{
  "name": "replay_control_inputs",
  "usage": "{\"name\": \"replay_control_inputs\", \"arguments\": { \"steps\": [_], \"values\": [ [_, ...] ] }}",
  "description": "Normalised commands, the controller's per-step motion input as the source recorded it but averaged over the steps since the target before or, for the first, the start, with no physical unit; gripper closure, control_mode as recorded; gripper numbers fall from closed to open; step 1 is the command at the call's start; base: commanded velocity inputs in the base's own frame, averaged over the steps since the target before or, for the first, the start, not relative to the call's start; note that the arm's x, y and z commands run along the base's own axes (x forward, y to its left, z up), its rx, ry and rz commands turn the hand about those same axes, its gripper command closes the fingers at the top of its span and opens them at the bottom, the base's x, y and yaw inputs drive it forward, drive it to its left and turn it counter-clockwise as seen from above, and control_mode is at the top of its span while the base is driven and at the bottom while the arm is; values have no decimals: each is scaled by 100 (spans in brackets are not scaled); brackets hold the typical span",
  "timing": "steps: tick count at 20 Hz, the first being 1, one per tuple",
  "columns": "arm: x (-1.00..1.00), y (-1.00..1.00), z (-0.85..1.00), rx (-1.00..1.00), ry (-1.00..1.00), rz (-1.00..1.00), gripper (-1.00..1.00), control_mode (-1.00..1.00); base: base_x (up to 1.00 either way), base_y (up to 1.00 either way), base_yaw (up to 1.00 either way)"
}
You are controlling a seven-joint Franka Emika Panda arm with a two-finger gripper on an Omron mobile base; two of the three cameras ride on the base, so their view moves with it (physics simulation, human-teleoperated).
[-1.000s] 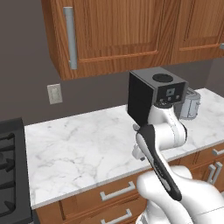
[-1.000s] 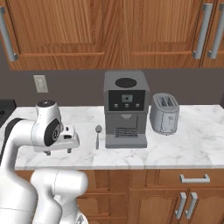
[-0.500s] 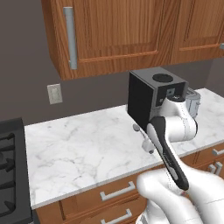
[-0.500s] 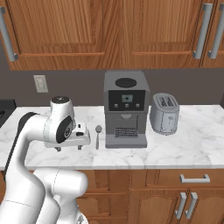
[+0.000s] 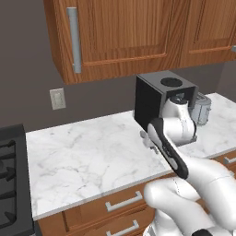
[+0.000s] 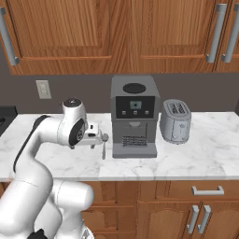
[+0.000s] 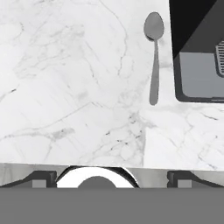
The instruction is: Take the fork and place it on the left side of the plate. Then take the spoon and place it on the right side of the plate. Make sure they're directly next to the plate.
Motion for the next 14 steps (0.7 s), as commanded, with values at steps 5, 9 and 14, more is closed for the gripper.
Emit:
{"name": "replay_control_inputs", "arguments": {
  "steps": [5,9,14],
  "values": [
    [88,18,0,0,-8,-9,-100,-100,0,0,0],
    [50,0,0,0,-2,-9,-100,-100,0,0,0],
    [27,0,-1,0,-6,-8,-100,-100,0,0,0]
  ]
}}
